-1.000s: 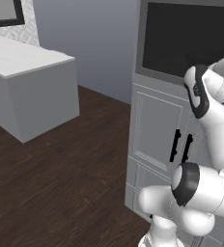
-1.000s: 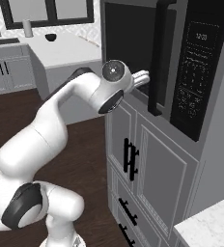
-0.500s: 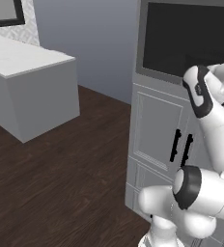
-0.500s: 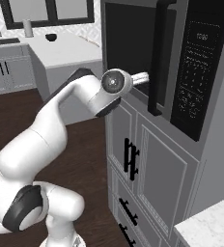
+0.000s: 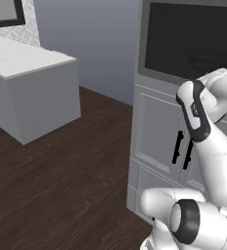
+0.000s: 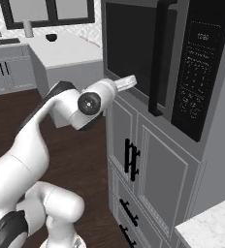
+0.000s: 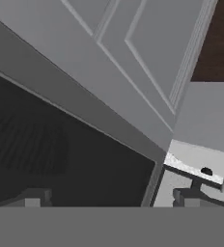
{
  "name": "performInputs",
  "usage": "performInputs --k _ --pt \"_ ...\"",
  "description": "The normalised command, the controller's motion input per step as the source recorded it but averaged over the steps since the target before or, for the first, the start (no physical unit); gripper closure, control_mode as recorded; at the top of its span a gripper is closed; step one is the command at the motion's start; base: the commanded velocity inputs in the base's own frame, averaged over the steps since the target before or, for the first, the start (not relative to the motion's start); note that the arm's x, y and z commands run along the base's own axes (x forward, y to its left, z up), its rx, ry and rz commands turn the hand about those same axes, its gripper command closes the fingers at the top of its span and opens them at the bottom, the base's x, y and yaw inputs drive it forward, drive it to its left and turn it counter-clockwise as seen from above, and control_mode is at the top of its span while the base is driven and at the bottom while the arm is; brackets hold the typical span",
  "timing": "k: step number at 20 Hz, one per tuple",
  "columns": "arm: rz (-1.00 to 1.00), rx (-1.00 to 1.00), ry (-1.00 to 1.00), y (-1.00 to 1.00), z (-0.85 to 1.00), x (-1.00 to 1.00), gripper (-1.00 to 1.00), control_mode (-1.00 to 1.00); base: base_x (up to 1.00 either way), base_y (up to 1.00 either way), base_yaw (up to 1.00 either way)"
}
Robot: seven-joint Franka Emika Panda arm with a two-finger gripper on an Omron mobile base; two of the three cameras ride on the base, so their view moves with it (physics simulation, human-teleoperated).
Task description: Pick the broccoli from the sink and place it in the bowl. Then pick the bowl and place it in the microwave. Then close the microwave door and press the start button.
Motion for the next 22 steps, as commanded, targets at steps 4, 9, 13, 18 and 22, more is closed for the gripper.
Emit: performInputs --k 4,9,13,18,22 --pt "0.04 -0.21 0.12 0.16 0.56 -0.72 -1.0 -1.0 0.0 0.0 0.0" --pt "0.17 -0.4 0.24 0.01 0.2 -0.73 -1.0 -1.0 0.0 0.0 0.0" --pt "0.25 -0.5 0.44 0.04 0.0 -0.57 -1.0 -1.0 0.0 0.0 0.0" --pt "0.23 -0.52 0.26 0.11 0.0 -0.71 -1.0 -1.0 0.0 0.0 0.0" --pt "0.22 -0.4 -0.02 0.0 0.0 -0.79 -1.0 -1.0 0.0 0.0 0.0"
